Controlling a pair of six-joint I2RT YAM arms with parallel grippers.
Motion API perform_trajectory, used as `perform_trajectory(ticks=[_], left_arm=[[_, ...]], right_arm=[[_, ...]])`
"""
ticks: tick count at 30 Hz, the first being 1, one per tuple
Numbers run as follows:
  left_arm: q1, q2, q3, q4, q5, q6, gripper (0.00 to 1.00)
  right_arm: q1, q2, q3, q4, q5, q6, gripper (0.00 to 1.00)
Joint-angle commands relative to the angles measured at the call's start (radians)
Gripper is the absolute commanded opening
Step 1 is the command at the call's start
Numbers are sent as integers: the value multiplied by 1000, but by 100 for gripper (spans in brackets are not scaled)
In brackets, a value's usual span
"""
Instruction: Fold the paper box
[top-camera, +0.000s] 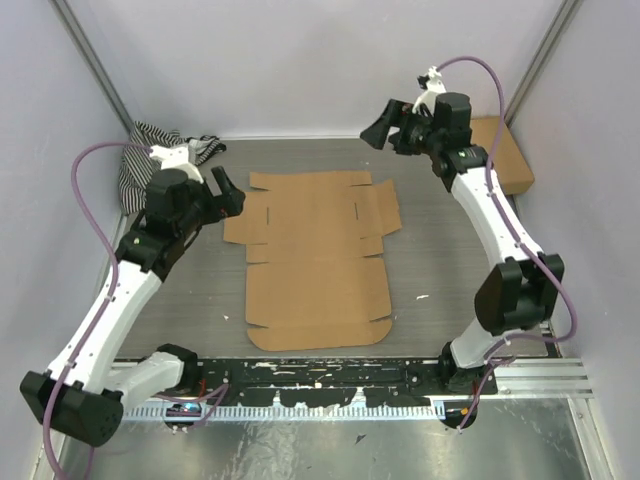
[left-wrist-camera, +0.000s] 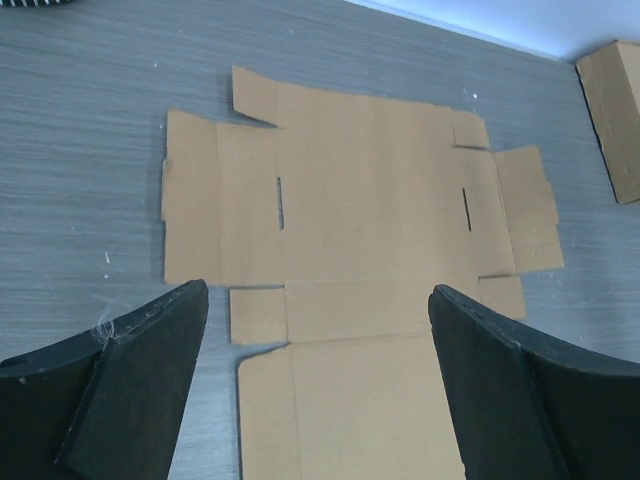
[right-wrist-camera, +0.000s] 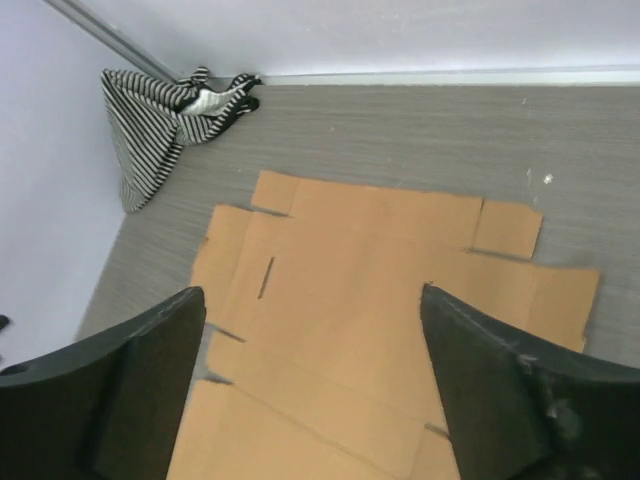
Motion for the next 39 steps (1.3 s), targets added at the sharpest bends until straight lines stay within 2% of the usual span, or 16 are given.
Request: perform_trajectory(ticks=[1,6,11,13,16,18,20,23,27,36,39], left_arm=[[9,122,158,-8,-42,5,98],[19,332,350,-53,-74,-14,98],[20,561,623,-217,-161,-119,98],[21,619,671,-217,-172,-95,98],[20,672,677,-172,-163,-7,99],[22,704,676,-158,-165,7,94],[26,744,695,-161,-169,8,91],[28,845,755,-190,-166,28,92],[28,979,860,-233,-166,59,94],[36,1116,921,-225,-194,77,93],[64,1144,930,-240,-153,42,93]], right_arm=[[18,105,194,-67,-1,-34,100],[23,237,310,-92,-17,-48,100],[30,380,390,-115,80,-46,99],[31,426,419,-117,129,-43,86],[34,511,520,-188,198,-42,55],[36,571,585,-253,233,-46,41],[39,605,597,-287,268,-49,44],[47,637,584,-295,320,-49,65],[62,683,614,-311,360,-47,77],[69,778,662,-321,362,-37,80],[70,800,666,-319,361,-34,78]])
